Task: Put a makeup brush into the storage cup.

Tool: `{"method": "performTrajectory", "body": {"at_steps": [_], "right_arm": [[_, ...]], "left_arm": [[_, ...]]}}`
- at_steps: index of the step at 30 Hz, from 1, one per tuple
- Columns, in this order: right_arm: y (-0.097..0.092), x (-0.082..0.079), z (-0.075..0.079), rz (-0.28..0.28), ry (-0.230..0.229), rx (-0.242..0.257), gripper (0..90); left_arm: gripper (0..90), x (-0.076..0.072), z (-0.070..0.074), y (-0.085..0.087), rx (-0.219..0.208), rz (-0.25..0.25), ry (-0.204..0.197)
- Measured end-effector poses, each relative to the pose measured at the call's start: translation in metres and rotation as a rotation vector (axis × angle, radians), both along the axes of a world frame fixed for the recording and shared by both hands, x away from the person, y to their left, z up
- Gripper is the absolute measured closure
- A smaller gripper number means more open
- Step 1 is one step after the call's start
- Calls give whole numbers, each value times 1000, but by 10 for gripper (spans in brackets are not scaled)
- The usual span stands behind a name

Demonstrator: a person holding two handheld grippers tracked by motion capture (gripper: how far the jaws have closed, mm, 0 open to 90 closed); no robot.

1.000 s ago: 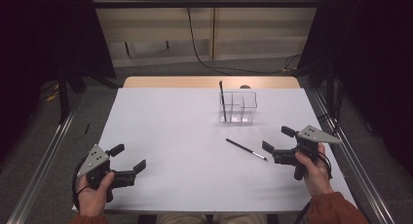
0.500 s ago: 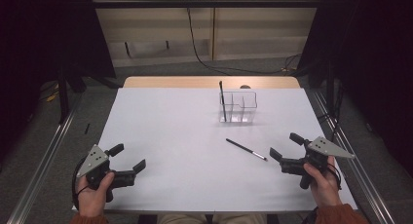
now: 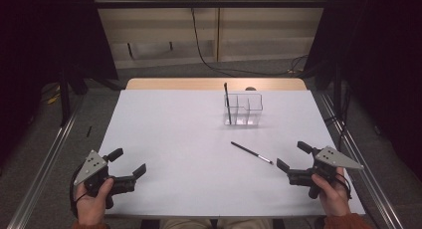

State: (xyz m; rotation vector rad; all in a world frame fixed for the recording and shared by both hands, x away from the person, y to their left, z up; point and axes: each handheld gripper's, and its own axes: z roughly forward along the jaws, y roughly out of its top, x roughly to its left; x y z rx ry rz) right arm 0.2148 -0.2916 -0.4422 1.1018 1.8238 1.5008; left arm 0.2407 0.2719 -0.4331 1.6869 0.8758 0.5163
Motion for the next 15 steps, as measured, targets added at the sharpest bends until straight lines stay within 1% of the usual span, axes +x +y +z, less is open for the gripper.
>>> {"method": "performTrajectory", "body": {"at_steps": [2, 7, 10, 13, 15], "right_arm": [[-1, 1, -1, -6, 5, -1, 16], [2, 4, -1, 8, 11, 5, 6], [3, 4, -1, 16, 14, 9, 6], [2, 3, 0, 17, 12, 12, 8], [2, 2, 0, 21, 9, 3, 9]], "left_arm": [[20, -1, 0, 0, 5, -4, 0], [20, -1, 0, 2, 16, -3, -5], [20, 1, -1, 1, 11, 1, 5], [20, 2, -2, -1, 21, -13, 5], [20, 2, -2, -1, 32, -22, -1]]}}
